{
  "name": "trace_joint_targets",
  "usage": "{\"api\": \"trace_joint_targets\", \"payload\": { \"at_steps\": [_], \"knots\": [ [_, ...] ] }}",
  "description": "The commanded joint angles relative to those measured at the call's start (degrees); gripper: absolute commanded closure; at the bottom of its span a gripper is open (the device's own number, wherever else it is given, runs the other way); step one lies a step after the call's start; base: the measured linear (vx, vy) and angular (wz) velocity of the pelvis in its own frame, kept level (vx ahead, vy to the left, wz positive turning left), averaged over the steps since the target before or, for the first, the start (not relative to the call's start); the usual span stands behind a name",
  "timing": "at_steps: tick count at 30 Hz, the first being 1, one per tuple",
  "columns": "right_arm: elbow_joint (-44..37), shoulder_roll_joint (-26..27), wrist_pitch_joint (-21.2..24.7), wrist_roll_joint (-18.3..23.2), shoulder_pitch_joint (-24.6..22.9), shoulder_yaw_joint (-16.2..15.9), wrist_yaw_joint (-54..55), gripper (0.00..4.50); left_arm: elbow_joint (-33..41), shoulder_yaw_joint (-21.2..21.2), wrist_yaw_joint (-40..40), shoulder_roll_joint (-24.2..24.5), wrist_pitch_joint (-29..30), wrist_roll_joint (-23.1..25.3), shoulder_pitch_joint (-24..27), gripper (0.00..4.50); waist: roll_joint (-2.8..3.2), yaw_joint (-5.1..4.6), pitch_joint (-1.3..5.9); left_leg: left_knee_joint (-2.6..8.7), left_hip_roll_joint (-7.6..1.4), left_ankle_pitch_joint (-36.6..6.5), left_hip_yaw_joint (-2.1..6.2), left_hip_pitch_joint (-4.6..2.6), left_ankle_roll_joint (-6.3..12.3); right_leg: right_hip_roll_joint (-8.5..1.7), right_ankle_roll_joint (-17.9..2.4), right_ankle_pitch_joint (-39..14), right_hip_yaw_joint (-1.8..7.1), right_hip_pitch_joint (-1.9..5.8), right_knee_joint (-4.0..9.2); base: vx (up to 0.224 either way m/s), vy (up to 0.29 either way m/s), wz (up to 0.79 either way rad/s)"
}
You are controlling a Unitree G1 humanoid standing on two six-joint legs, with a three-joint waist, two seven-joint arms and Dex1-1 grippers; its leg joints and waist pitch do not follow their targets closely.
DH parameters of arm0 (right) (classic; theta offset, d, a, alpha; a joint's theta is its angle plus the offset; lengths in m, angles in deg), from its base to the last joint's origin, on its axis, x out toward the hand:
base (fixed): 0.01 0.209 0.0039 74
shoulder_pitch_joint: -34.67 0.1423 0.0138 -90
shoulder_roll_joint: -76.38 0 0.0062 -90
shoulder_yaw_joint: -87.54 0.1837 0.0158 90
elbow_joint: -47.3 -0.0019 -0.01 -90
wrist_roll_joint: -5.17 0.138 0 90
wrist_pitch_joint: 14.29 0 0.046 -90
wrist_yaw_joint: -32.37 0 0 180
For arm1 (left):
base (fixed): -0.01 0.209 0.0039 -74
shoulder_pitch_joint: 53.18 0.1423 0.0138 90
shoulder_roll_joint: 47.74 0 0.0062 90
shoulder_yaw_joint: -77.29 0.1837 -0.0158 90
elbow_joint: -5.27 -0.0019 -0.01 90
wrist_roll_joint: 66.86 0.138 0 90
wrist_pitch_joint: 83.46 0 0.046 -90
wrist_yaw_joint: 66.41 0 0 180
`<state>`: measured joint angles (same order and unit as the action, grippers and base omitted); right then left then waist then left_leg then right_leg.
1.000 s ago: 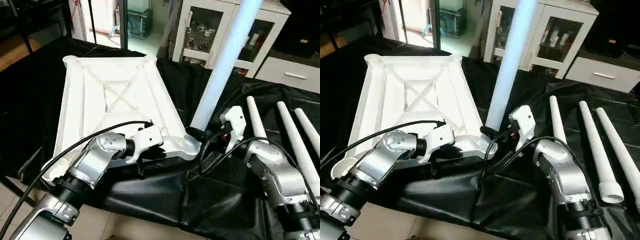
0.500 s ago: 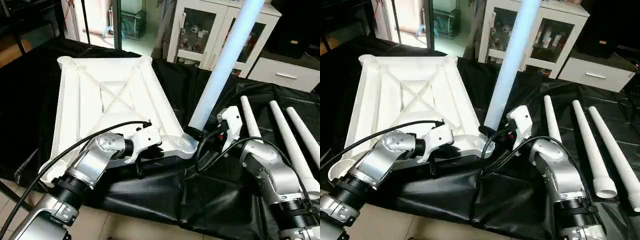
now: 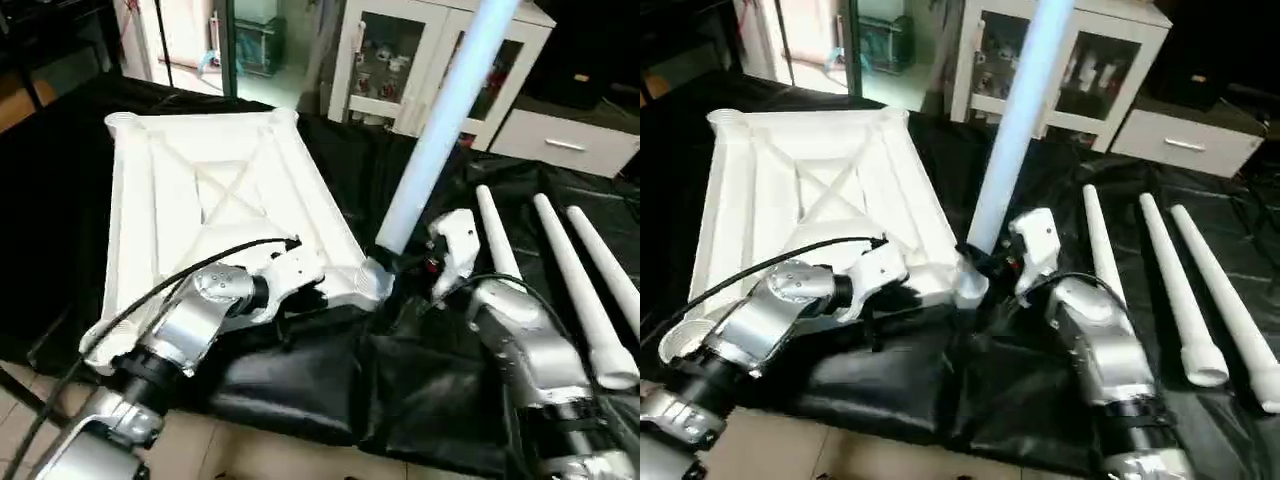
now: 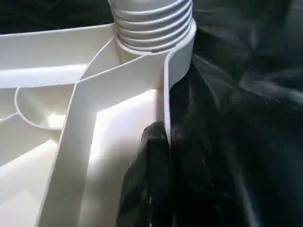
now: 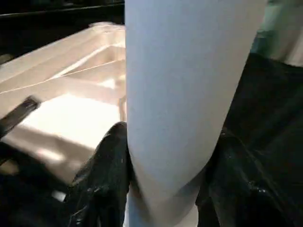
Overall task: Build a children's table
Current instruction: Insert table leg to table base
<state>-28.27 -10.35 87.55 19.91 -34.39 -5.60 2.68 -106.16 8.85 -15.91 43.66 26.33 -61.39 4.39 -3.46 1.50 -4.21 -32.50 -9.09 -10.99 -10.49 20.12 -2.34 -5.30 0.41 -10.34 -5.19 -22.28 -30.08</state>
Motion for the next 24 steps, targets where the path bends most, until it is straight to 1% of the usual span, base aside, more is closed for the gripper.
{"api": "trace_joint_targets", "payload": {
  "at_steps": [1, 2, 3, 4, 5, 6, 7, 8, 9, 10, 11, 12, 13, 14, 15, 16, 17, 18, 19, 20, 21, 22, 23, 24],
  "knots": [
    [8.6, 0.3, 2.5, -5.1, -1.4, 1.2, 8.4, 2.67, -1.0, 0.1, -3.0, -2.3, 1.7, 0.3, -1.5, 4.50, 1.42, -1.08, 0.89, 6.58, -4.66, -44.4, 4.17, -2.09, -4.80, -3.82, -2.4, -38.9, 0.41, -0.40, 5.62, 0.000, 0.000, 0.00],
    [8.6, 0.3, 2.5, -5.1, -1.4, 1.2, 8.4, 2.67, -1.0, 0.1, -3.0, -2.3, 1.7, 0.3, -1.5, 4.50, 1.40, -1.45, 0.80, 7.13, -4.83, -45.5, 4.50, -1.55, -5.05, -3.59, -2.3, -37.0, -0.15, 0.48, 5.21, 0.000, 0.000, 0.00],
    [10.1, 1.2, 2.1, -6.0, -0.5, 1.4, 11.3, 2.67, -1.7, -0.5, -5.2, -3.8, 2.9, 0.5, -2.9, 4.50, 2.04, -1.25, 0.69, 9.09, -5.62, -49.2, 4.53, -0.24, -5.85, -2.76, -3.3, -29.7, -0.38, 2.42, 2.56, -0.063, 0.031, -0.05],
    [12.1, 2.6, 1.8, -6.8, 0.9, 1.9, 15.3, 2.67, -2.7, -1.8, -8.9, -6.4, 5.5, 0.7, -5.0, 4.50, 2.36, -0.48, 0.67, 11.57, -6.31, -50.6, 3.23, 0.91, -6.24, -1.81, -5.3, -19.5, 0.20, 3.36, -1.88, -0.086, -0.009, 0.12],
    [12.3, 2.7, 1.7, -6.9, 1.0, 1.9, 15.7, 2.67, -2.8, -1.9, -9.2, -6.7, 5.7, 0.7, -5.2, 4.50, 2.26, -0.11, 0.40, 12.57, -6.34, -50.4, 2.10, 1.12, -6.08, -1.37, -5.9, -17.2, 0.33, 3.09, -3.16, -0.086, -0.009, 0.12],
    [17.0, 5.7, 1.0, -8.6, 4.1, 2.8, 24.0, 2.67, -5.0, -4.2, -16.1, -12.1, 9.8, 0.8, -9.7, 4.50, -0.39, -0.24, 0.81, 5.85, -2.63, -39.7, 0.23, -4.00, -4.81, -3.85, -4.2, -34.4, 2.50, -2.85, 4.42, -0.005, -0.073, 0.28],
    [17.5, 6.0, 0.9, -8.7, 4.4, 2.9, 24.8, 2.67, -5.3, -4.4, -16.8, -12.7, 10.1, 0.8, -10.2, 4.50, -0.52, 0.17, -0.13, -0.44, -0.94, -33.2, 0.52, -7.84, -3.33, -6.31, -2.8, -48.0, 1.71, -6.68, 9.84, 0.018, -0.085, 0.11],
    [18.5, 6.6, 0.8, -8.9, 5.0, 3.1, 26.2, 2.67, -5.8, -4.7, -17.9, -13.6, 10.4, 0.8, -10.9, 4.50, -1.28, 0.05, 0.31, -2.72, -0.32, -23.8, 1.11, -7.50, -1.20, -8.31, -1.2, -55.2, 2.25, -5.44, 11.01, 0.018, -0.085, 0.11],
    [20.5, 7.6, 0.4, -9.1, 6.3, 3.4, 28.3, 2.67, -6.5, -4.9, -19.2, -14.9, 10.9, 0.9, -12.1, 4.50, -1.00, 0.48, 0.53, 0.51, -1.73, -12.3, 3.00, 0.20, 1.19, -10.15, 0.7, -53.3, 2.58, 3.27, 7.55, 0.056, 0.020, -0.43],
    [21.8, 8.2, -0.3, -9.4, 7.2, 3.6, 29.9, 2.67, -6.9, -5.1, -20.1, -15.8, 11.0, 0.9, -12.7, 4.50, 1.35, 1.35, 1.32, 4.62, -4.18, -15.1, 3.95, 0.74, 0.07, -6.08, 0.2, -38.8, 0.10, 4.01, 5.06, 0.082, 0.083, -0.45],
    [23.9, 8.9, -1.4, -9.8, 8.7, 3.7, 31.6, 2.67, -7.3, -5.2, -21.1, -16.9, 11.1, 1.0, -13.6, 4.50, 1.45, 0.23, 1.38, 5.25, -5.20, -19.2, 4.48, 0.36, -0.99, -4.96, -0.9, -29.7, -0.40, 3.13, 3.78, 0.082, 0.083, -0.45],
    [25.5, 9.3, -2.1, -9.9, 9.9, 3.8, 32.4, 2.67, -7.6, -5.2, -21.5, -17.4, 11.1, 1.1, -14.0, 4.50, 2.26, -0.61, 0.97, 6.86, -5.96, -31.9, 4.61, -0.60, -3.90, -3.71, -5.4, -12.0, -0.23, 2.38, 1.60, 0.000, 0.000, 0.00],
    [26.2, 9.5, -2.4, -9.9, 10.6, 3.8, 32.8, 2.67, -7.7, -5.2, -21.6, -17.6, 11.1, 1.1, -14.2, 4.50, 1.89, -0.66, 0.87, 6.90, -5.60, -34.5, 4.33, -1.01, -4.21, -3.77, -6.3, -11.5, -0.16, 1.95, 1.69, 0.000, 0.000, 0.00],
    [27.3, 9.7, -2.9, -9.8, 11.6, 4.0, 33.1, 2.67, -7.7, -5.0, -21.7, -17.8, 11.2, 1.1, -14.3, 4.50, 1.17, -0.86, 0.58, 6.24, -4.53, -36.4, 3.70, -1.67, -3.95, -4.34, -6.9, -17.2, 0.06, 1.11, 2.92, 0.000, 0.000, 0.00],
    [28.0, 9.9, -3.2, -9.7, 12.3, 4.2, 33.2, 2.67, -7.7, -5.0, -21.7, -17.6, 11.4, 1.2, -14.3, 4.50, 0.76, -0.74, 0.67, 5.29, -3.82, -34.1, 3.47, -1.82, -2.90, -5.36, -6.2, -25.0, 0.40, 0.93, 4.04, 0.000, 0.000, 0.00],
    [28.1, 9.9, -3.3, -9.6, 12.3, 4.3, 33.2, 2.67, -7.8, -5.0, -21.7, -17.6, 11.4, 1.2, -14.3, 4.50, 0.71, -0.62, 0.83, 5.04, -3.68, -31.7, 3.41, -1.59, -2.23, -5.74, -5.9, -27.1, 0.66, 1.07, 4.28, 0.000, 0.000, 0.00],
    [28.5, 10.0, -3.8, -9.5, 12.7, 4.6, 33.1, 2.67, -7.9, -4.9, -21.7, -17.3, 11.5, 1.3, -14.2, 4.50, 0.71, -0.49, 0.91, 4.95, -3.71, -29.2, 3.36, -1.21, -1.59, -6.03, -5.8, -27.9, 0.86, 1.33, 4.40, 0.000, 0.000, 0.00],
    [28.7, 10.3, -4.5, -9.2, 13.0, 5.1, 32.6, 2.67, -7.7, -4.9, -21.4, -16.8, 11.6, 1.6, -13.8, 4.50, 0.75, -0.31, 0.91, 5.15, -4.15, -24.4, 3.22, -0.62, -0.85, -5.86, -6.2, -25.6, 1.23, 1.45, 4.06, 0.000, 0.000, 0.00],
    [28.8, 10.3, -4.5, -9.2, 13.1, 5.1, 32.6, 2.67, -7.7, -4.9, -21.4, -16.8, 11.6, 1.6, -13.8, 4.50, 0.82, -0.26, 0.94, 5.15, -4.23, -23.7, 3.18, -0.64, -0.92, -5.74, -6.5, -24.3, 1.27, 1.42, 3.81, 0.000, 0.000, 0.00],
    [29.2, 10.4, -4.9, -9.2, 13.3, 5.2, 32.6, 2.67, -7.6, -4.9, -21.6, -16.7, 11.8, 1.6, -13.7, 4.50, 0.82, -0.26, 0.97, 5.22, -4.34, -23.0, 3.02, -0.66, -1.06, -5.46, -7.5, -21.8, 1.38, 1.34, 3.39, 0.000, 0.000, 0.00],
    [29.4, 10.5, -5.8, -9.1, 13.5, 5.3, 32.4, 2.67, -7.6, -4.8, -21.6, -16.2, 11.8, 1.8, -13.4, 4.50, 0.68, -0.31, 0.95, 5.27, -4.32, -22.7, 2.96, -0.52, -1.07, -5.33, -7.7, -21.0, 1.43, 1.40, 3.22, 0.000, 0.000, 0.00],
    [29.6, 10.6, -6.6, -8.9, 13.7, 5.4, 31.7, 2.67, -7.8, -4.8, -21.6, -15.8, 11.8, 1.9, -13.2, 4.50, 0.69, -0.20, 1.12, 5.26, -4.36, -22.5, 2.75, -0.63, -1.05, -5.27, -8.3, -20.6, 1.62, 1.29, 3.01, 0.000, 0.000, 0.00],
    [29.7, 10.6, -7.2, -8.7, 13.8, 5.4, 31.2, 2.67, -7.8, -4.8, -21.7, -15.6, 11.8, 1.9, -13.0, 4.50, 0.65, -0.27, 1.10, 5.23, -4.35, -22.5, 2.66, -0.67, -1.05, -5.23, -8.5, -20.7, 1.70, 1.18, 2.99, 0.000, 0.000, 0.00],
    [30.0, 10.7, -7.8, -8.5, 14.0, 5.5, 30.7, 2.67, -7.8, -4.8, -21.7, -15.4, 11.8, 1.8, -12.9, 4.50, 0.65, -0.31, 1.15, 5.22, -4.31, -22.3, 2.58, -0.59, -1.00, -5.11, -8.7, -20.5, 1.80, 1.26, 2.86, 0.000, 0.000, 0.00]
  ]
}}
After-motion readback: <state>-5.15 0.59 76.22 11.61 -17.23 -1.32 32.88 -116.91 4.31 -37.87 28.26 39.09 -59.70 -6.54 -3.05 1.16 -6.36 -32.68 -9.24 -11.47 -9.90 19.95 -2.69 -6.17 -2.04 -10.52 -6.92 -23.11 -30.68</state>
